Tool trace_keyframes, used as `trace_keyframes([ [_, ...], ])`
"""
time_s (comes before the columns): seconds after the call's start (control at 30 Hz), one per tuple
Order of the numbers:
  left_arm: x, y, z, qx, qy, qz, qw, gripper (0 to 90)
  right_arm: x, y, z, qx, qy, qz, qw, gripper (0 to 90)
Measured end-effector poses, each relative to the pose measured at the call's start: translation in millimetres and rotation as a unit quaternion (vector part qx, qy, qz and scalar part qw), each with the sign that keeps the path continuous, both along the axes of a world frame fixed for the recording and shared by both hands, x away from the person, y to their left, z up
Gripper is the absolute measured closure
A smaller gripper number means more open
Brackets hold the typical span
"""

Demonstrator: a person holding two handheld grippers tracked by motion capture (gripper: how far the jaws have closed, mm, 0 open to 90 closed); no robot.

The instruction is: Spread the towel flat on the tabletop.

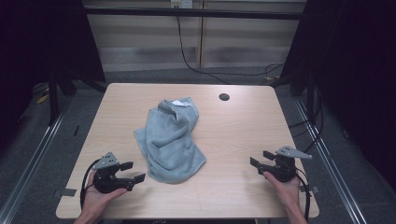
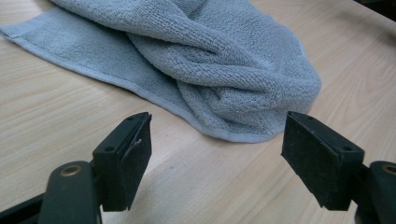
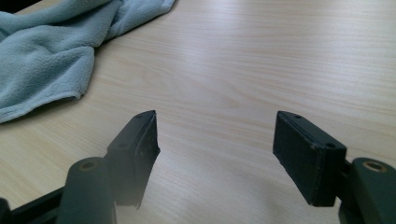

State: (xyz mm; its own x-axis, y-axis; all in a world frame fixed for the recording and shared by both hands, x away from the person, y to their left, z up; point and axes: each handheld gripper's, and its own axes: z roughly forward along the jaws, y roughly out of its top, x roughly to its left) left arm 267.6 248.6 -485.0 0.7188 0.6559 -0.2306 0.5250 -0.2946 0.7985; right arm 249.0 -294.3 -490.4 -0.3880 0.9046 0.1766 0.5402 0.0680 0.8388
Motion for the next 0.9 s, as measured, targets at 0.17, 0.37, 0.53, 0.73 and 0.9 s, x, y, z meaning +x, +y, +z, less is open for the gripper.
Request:
trace_keyframes([
  [0.17,1.3,-0.5,-0.8,0.003,0.004,0.002,1.0000,24.4,0.1,5.5,1.6,0.007,-0.002,0.015,0.9999,31.7],
  [0.37,3.8,-4.5,-2.5,0.007,0.007,0.006,0.9999,27.7,2.7,17.3,2.1,0.008,0.005,0.042,0.9991,32.8],
  [0.53,9.5,-7.6,-3.7,-0.005,0.022,0.001,0.9997,39.0,6.0,38.9,8.0,0.017,0.010,0.085,0.9962,37.6],
  [0.73,21.5,-18.2,0.2,0.001,0.015,-0.006,0.9999,38.3,15.3,58.8,13.0,0.027,0.027,0.126,0.9912,35.6],
  [0.9,34.0,-22.3,4.6,-0.004,0.008,0.005,0.9999,38.0,35.0,82.1,17.8,0.022,0.035,0.152,0.9875,32.2],
])
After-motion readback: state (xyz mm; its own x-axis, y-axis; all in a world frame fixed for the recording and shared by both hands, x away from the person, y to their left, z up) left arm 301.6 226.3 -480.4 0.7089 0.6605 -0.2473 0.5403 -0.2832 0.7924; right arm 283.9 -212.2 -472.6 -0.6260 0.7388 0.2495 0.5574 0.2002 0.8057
